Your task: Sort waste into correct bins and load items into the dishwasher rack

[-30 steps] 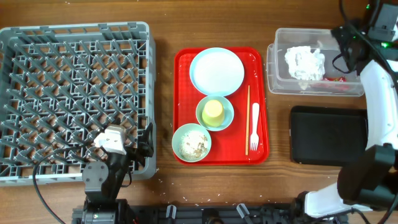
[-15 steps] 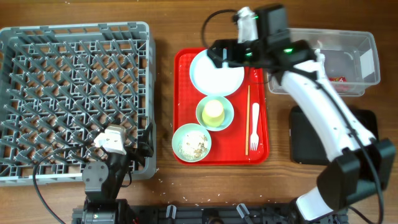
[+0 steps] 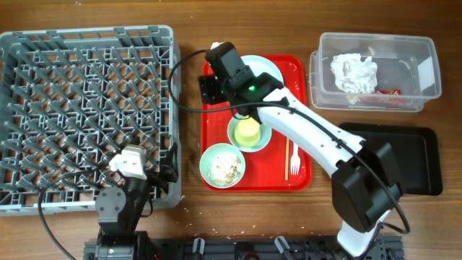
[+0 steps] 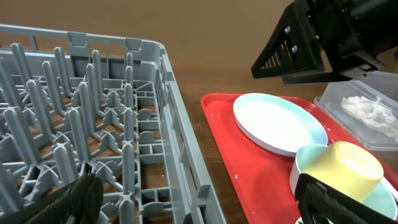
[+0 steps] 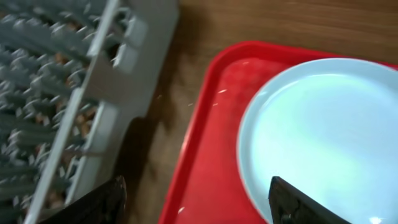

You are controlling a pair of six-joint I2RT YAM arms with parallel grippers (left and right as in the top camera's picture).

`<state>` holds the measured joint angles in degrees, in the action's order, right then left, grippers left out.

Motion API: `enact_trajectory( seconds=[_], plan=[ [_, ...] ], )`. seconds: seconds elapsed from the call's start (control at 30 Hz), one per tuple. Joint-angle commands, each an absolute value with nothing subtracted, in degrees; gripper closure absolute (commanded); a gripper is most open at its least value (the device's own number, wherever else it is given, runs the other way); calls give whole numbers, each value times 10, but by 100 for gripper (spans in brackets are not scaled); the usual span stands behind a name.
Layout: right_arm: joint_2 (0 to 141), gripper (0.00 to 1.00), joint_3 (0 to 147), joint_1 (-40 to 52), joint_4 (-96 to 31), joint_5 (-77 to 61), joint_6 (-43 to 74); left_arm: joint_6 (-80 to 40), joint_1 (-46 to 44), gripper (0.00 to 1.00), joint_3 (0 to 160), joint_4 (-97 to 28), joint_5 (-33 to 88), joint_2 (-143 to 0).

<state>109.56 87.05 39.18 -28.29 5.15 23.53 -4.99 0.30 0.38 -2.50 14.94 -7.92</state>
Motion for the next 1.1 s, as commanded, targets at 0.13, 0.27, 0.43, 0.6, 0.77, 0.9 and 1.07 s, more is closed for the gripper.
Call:
enact_trajectory(
  seconds=[0.13,0.27,0.43,0.6,0.77,0.9,1.07],
  plan=[
    [924,0,882,183,-399,105,304,-43,5,0,3,-29,156,-77],
    [900,0,882,38,-469,103,302,-10,5,0,3,-34,107,-77],
    [905,0,881,-15,-496,103,302,0,5,0,3,-40,40,-77],
    [905,0,881,-15,-496,103,302,-72,5,0,3,32,199,-77],
    [905,0,881,-15,-496,103,302,-82,5,0,3,192,390,-77],
    [905,0,881,-15,-496,103,301,-79,5,0,43,229,378,-87],
    [905,0,881,-15,-496,103,302,77,4,0,400,-130,362,-374]
  ],
)
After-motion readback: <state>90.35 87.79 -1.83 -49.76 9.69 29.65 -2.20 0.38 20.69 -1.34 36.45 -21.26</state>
